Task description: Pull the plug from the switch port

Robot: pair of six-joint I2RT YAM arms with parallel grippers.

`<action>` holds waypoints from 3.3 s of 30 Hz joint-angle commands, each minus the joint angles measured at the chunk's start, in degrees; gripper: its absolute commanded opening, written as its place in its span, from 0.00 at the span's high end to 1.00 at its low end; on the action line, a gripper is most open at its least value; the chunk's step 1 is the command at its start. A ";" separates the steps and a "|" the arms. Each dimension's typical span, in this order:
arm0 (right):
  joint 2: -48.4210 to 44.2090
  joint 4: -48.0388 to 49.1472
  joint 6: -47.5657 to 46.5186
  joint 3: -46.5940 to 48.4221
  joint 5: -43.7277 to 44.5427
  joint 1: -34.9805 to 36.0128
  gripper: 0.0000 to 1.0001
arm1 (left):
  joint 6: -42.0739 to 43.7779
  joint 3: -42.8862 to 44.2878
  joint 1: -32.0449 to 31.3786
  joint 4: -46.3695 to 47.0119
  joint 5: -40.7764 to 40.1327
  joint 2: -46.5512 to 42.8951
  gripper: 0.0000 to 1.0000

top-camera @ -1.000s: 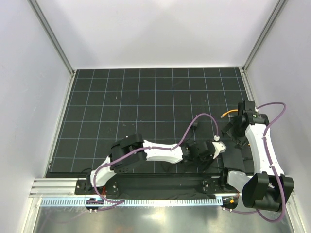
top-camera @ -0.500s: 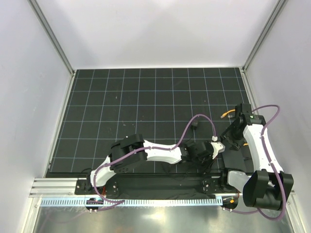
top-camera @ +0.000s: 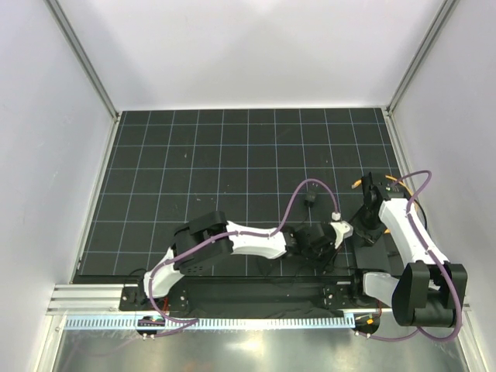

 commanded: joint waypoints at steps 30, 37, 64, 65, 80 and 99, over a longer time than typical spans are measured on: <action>16.63 1.53 2.52 3.06 11.54 8.96 0.48 | -3.41 -2.65 6.05 4.42 2.35 -2.49 1.00; 18.05 0.91 2.52 3.50 13.30 10.10 0.50 | -4.02 -4.32 6.49 5.04 0.86 -4.16 1.00; 25.42 1.70 3.31 2.97 14.89 15.90 0.69 | -8.59 -8.19 8.16 6.98 -3.45 -6.98 1.00; 26.21 1.53 3.14 3.06 14.89 16.08 0.69 | -8.51 -8.10 8.16 6.98 -3.37 -7.06 1.00; 26.04 1.44 2.61 3.06 15.06 17.05 0.69 | -10.35 -11.87 8.77 7.50 -7.23 -8.30 1.00; 21.22 2.40 1.03 3.50 13.48 17.75 0.65 | -9.12 -14.69 8.77 5.23 -12.24 -11.28 1.00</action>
